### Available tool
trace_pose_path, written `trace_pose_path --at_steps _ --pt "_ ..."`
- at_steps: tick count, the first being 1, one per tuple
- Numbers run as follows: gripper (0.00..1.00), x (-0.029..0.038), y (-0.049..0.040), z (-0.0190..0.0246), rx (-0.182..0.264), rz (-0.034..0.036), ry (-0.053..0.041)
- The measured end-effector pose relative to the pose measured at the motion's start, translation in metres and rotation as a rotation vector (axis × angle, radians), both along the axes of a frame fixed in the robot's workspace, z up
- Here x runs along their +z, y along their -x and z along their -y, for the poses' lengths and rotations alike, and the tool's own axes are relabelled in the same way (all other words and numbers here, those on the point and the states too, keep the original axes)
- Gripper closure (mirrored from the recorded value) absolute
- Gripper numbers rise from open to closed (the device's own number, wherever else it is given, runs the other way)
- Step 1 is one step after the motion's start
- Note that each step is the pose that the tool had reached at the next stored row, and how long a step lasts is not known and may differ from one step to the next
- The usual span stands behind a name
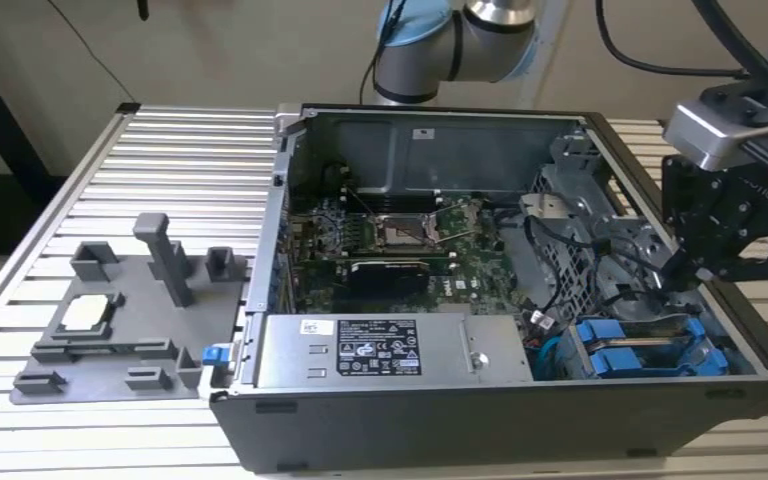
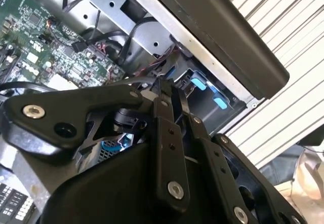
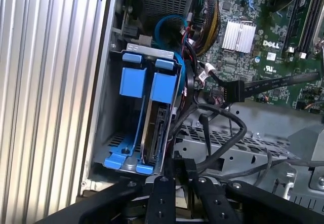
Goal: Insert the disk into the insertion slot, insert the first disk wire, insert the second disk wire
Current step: 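Insert the first disk wire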
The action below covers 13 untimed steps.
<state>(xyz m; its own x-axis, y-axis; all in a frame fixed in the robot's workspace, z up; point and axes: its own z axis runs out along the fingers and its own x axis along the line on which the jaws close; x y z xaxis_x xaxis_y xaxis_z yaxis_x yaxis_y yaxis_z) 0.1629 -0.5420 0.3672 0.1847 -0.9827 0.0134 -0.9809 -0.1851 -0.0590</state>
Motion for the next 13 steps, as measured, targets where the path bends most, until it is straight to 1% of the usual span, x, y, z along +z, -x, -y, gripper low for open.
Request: trace_pose_path --at_steps 1,2,8,11,13 --pt "0.81 -0.0005 0.0006 0.0001 -0.001 0.0020 -0.0002" --pt "0.81 -0.0008 0.0007 0.0000 -0.005 0.0022 0.0000" --pt "0.81 -0.0024 0.0007 0.0000 -0.089 0.0022 0.0001" --pt "0.81 -0.0031 0.0007 0.0001 -0.115 0.0022 0.0001" --pt "0.81 -0.0036 0.0007 0.0014 -0.127 0.0022 0.0003"
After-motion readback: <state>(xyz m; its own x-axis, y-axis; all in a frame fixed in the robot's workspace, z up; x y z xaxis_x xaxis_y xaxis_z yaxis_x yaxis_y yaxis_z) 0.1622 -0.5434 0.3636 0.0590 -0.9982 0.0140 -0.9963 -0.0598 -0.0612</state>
